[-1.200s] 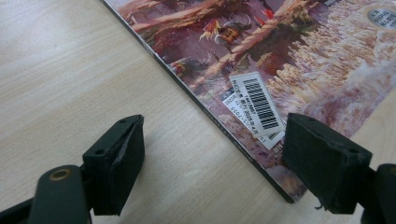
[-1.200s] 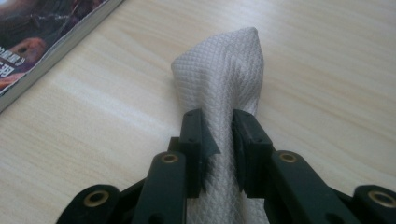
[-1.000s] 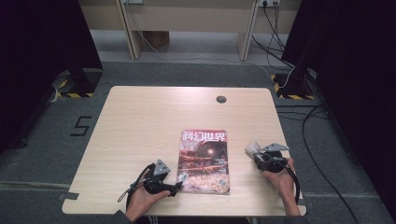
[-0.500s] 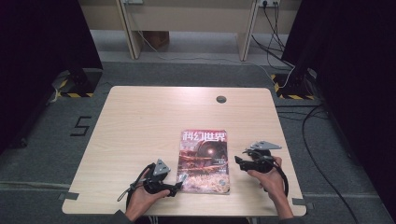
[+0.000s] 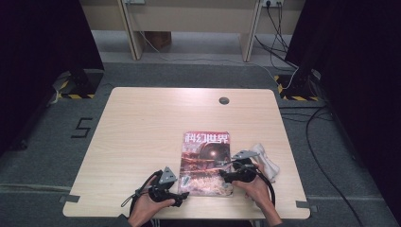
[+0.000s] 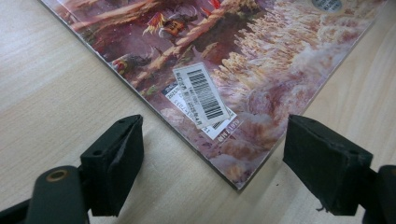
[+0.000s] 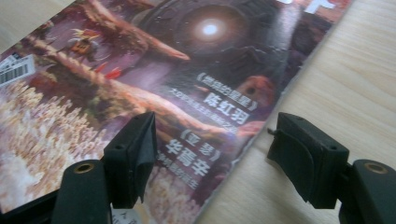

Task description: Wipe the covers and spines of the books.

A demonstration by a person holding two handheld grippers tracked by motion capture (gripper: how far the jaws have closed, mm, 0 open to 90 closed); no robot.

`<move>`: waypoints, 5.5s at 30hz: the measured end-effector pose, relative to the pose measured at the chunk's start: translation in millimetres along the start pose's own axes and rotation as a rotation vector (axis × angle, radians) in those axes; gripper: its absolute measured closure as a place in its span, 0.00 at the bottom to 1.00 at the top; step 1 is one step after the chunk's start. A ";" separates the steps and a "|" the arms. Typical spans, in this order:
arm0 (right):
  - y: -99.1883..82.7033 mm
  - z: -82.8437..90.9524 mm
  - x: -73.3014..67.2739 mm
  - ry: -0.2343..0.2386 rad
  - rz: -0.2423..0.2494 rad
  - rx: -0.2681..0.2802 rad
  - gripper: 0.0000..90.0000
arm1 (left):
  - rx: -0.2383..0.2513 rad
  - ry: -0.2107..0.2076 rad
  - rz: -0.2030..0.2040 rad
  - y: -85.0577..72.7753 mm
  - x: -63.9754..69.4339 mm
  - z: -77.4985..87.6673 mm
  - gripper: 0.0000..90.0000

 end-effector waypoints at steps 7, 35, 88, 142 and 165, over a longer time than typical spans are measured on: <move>-0.7 -2.3 -8.8 0.002 0.012 0.001 0.26 | -0.006 0.012 -0.011 -0.5 -2.0 0.3 0.24; -9.5 7.4 -43.8 0.071 0.106 -0.030 0.42 | -0.048 0.163 0.082 -13.1 -56.8 24.9 0.20; 41.8 -34.1 46.2 -0.010 -0.002 0.029 0.35 | -0.023 0.039 0.135 -12.1 -32.0 23.6 0.33; 59.7 -39.0 -0.9 0.012 0.190 0.029 0.40 | -0.021 0.074 -0.076 -8.0 2.6 15.3 0.32; 74.1 -63.0 -1.3 0.037 0.160 -0.035 0.38 | -0.042 0.106 -0.117 -6.5 -5.6 12.8 0.29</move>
Point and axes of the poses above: each handheld gripper's, and its own axes: z roughly backward along the jaws, y roughly out of its top, x roughly to its right, the point moved 8 cm from there along -z, roughly forward along the jaws, and after that the axes turned 2 degrees about -y, right-handed, at the moved point
